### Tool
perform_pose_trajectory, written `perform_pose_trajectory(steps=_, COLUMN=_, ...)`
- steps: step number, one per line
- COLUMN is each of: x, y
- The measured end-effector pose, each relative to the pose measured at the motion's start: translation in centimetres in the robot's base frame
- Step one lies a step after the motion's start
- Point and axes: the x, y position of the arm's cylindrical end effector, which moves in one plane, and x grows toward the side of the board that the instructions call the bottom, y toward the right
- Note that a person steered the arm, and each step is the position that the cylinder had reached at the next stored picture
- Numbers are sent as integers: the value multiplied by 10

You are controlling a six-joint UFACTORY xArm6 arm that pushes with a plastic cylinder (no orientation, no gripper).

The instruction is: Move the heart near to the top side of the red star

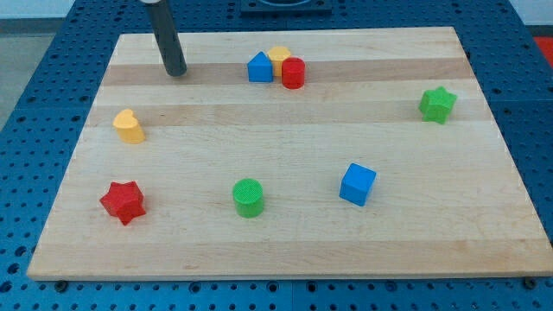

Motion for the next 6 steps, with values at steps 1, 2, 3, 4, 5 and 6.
perform_pose_trajectory(steps=1, x=76, y=12)
perform_pose_trajectory(steps=2, x=88, y=12)
perform_pose_trajectory(steps=3, x=68, y=-6)
perform_pose_trajectory(steps=4, x=64, y=-38)
perform_pose_trajectory(steps=5, x=64, y=-50)
perform_pose_trajectory(steps=6, x=107, y=-64)
